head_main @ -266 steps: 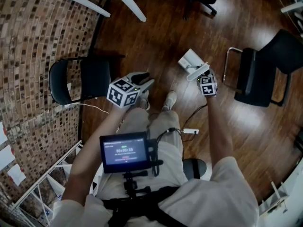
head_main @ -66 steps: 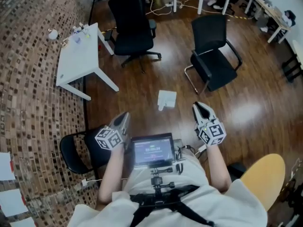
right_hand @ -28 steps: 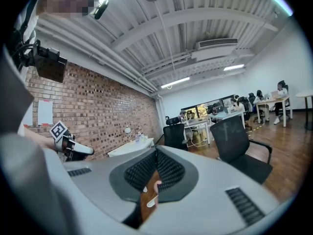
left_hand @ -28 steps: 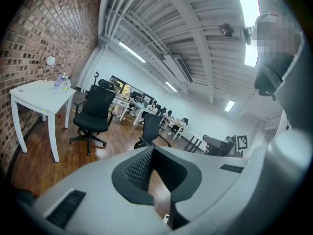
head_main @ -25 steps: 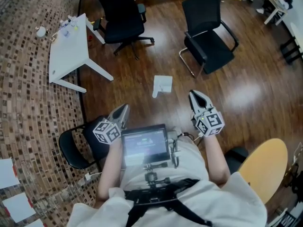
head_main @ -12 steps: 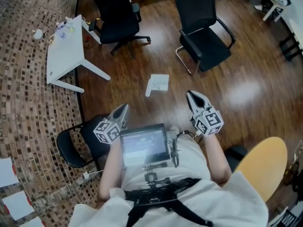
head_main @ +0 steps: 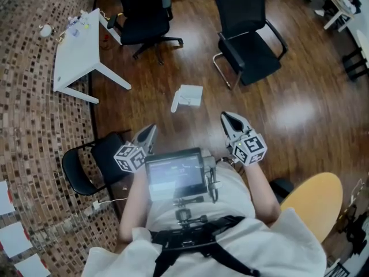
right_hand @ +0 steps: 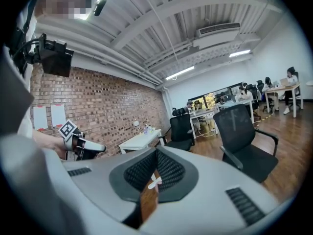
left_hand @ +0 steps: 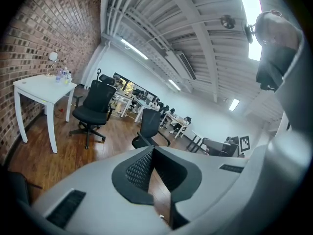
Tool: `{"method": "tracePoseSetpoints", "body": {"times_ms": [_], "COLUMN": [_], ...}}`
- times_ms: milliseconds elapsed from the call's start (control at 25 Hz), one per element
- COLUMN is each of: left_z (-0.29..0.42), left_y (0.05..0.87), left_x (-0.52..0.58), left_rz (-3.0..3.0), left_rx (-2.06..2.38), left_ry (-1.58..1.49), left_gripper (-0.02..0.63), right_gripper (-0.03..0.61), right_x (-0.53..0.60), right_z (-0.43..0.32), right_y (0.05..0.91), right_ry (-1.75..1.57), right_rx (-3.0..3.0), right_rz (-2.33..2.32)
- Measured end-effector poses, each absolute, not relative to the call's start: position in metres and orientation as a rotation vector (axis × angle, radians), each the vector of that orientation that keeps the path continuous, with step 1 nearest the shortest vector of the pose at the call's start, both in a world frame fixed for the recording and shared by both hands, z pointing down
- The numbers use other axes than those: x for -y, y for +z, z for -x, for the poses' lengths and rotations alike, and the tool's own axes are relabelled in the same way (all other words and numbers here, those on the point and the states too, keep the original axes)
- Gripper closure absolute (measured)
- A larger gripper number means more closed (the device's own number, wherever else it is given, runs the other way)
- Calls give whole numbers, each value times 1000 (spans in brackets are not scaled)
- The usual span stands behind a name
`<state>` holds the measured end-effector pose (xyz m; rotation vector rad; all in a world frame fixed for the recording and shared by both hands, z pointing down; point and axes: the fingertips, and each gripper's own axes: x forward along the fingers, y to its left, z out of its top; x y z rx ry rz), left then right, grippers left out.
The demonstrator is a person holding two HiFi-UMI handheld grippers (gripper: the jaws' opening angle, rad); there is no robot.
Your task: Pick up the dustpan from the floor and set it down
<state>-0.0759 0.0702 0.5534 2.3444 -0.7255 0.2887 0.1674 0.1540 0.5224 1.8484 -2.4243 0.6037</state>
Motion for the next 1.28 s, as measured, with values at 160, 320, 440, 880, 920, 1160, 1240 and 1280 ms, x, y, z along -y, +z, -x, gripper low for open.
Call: {"method": "tracePoseSetpoints", "body": {"times_ms": [160,320,440,880,920,1160,1240,1280], "left_z": [74,70,73,78,78,99,109,113], "left_y": [558,559,557,553,554,560,560,557], "left_x": [-73,-74,-70,-54,-53,-34,-24,-19], "left_rz": [-2333,-2327,-2327,-2335,-2335,-2343,-2355,-2365], "left_rx": [746,755,769,773,766,698,672,658], "left_ry": [284,264,257,215,216,250,274,283], "left_gripper": [614,614,614,614,614,614,614,614], "right_gripper": [566,566,566,566,566,566,566,566], "right_x": [-151,-146,-141,-126,-124,-112,-108,-106], "right_z": [-170,-177,-178,-188,-188,-181,-175,-171], "right_y": [526,529,528,523,521,523,525,524], "right_ry": [606,591,594,549,544,556,564,564], "right_rx": [2443,2452,2456,2430,2423,2341,2309,2295], "right_rz": [-1817,-1808,-1806,-1837,-1844,-1949,-1991,-2010]}}
